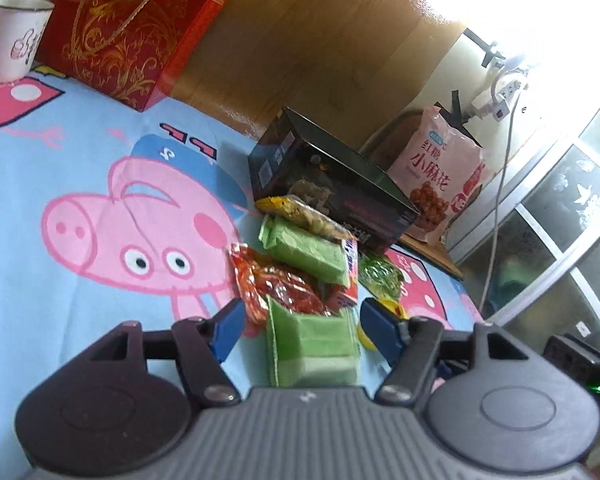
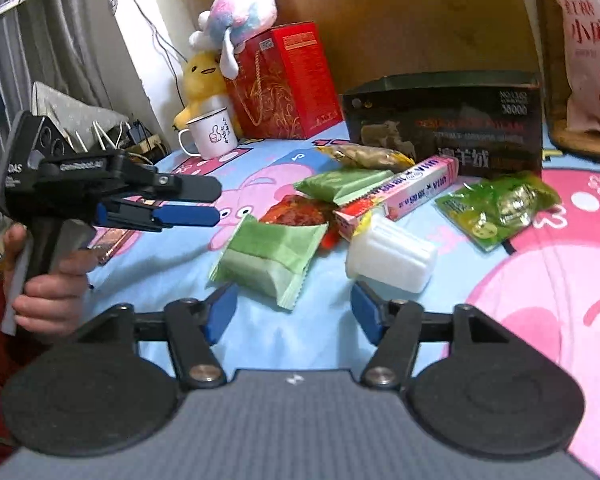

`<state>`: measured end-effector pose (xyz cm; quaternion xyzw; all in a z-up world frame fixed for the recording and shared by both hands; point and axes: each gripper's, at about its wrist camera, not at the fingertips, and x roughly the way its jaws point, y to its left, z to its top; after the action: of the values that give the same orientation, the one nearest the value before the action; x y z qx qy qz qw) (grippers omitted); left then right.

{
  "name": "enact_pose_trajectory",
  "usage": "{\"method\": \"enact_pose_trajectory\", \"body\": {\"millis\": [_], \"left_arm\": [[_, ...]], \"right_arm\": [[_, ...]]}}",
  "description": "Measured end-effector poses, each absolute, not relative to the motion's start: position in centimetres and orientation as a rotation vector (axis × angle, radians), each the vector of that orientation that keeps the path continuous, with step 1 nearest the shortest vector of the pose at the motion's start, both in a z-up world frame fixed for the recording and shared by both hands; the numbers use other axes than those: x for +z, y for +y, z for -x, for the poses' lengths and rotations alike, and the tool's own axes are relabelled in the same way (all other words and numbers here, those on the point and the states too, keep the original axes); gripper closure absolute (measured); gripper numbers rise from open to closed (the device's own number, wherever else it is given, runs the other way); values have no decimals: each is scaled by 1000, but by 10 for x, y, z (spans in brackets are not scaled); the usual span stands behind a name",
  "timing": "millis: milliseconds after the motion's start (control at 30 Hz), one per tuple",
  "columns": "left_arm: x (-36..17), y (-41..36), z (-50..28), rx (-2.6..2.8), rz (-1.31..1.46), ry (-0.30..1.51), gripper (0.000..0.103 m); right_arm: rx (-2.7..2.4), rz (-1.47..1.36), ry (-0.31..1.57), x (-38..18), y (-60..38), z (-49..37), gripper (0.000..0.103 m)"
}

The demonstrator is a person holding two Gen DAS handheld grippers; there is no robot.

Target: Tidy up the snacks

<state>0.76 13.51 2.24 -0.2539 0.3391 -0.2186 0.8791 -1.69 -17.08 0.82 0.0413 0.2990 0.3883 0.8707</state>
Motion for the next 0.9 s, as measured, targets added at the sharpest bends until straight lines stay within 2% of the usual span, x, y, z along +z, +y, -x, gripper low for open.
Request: {"method": "enact_pose_trajectory", "body": {"millis": [67, 300, 400, 500, 533, 633, 900], "left_arm": [[21, 133, -6, -467, 525, 717, 38], [11, 115, -15, -493, 499, 766, 38], [5, 110, -18, -495, 496, 787, 41], [1, 108, -19, -500, 497, 799, 56], [1, 107, -19, -503, 497, 806, 60], [4, 105, -15, -499, 467, 800, 61], [35, 107, -5, -545, 462, 720, 61]], "right_arm": [[812, -67, 611, 6, -166, 17, 26], [836, -3, 603, 2, -155, 13, 25], [837, 50, 586, 1, -143, 12, 26], [849, 125, 568, -1, -128, 13, 27], [849, 157, 559, -2, -124, 13, 29], [818, 260, 516, -3, -113, 17, 45], [863, 117, 509, 14, -135, 12, 48]]}}
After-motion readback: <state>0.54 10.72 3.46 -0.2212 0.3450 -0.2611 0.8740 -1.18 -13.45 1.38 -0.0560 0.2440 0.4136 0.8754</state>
